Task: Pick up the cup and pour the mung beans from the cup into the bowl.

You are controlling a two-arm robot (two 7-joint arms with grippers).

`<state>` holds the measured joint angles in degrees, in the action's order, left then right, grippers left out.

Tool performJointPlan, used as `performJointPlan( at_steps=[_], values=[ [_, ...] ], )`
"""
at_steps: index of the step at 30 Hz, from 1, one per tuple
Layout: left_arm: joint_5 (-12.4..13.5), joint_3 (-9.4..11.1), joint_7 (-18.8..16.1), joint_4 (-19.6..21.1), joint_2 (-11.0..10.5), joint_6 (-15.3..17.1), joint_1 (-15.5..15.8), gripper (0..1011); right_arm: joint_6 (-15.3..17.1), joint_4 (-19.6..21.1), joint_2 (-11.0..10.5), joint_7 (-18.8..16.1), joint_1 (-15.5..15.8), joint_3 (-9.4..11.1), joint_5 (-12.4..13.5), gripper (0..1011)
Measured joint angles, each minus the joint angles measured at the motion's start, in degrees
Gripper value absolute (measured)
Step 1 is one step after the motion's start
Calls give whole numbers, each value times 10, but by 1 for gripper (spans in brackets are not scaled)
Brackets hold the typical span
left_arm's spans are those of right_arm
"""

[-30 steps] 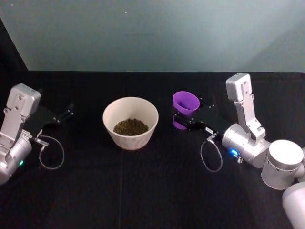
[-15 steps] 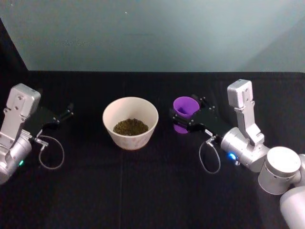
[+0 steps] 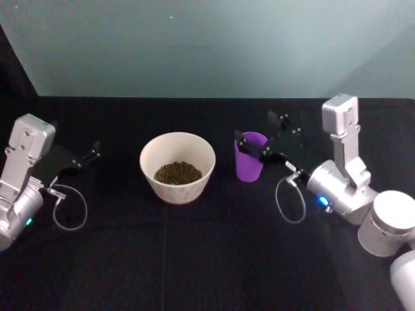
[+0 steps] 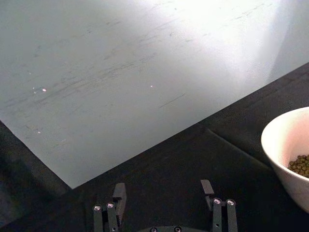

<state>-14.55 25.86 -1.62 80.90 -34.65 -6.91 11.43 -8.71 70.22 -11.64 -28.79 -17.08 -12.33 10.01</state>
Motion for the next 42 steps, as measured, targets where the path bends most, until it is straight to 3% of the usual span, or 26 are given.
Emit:
performJointPlan(
  at_steps=[5,15,22,31,42],
  values=[
    [0,0,0,0,0,0,0,1000,9,47,-10,15,7,7,10,1002],
    [0,0,0,0,0,0,0,1000,29,77,-23,61,10,23,15,1002],
    [0,0,0,0,0,0,0,1000,20,47,-36,86,7,29,17,1002],
    [0,0,0,0,0,0,0,1000,15,-14,-32,106,8,29,18,1002],
    [0,0,0,0,0,0,0,1000,7,-18,-28,122,15,33,14,1002]
  ],
)
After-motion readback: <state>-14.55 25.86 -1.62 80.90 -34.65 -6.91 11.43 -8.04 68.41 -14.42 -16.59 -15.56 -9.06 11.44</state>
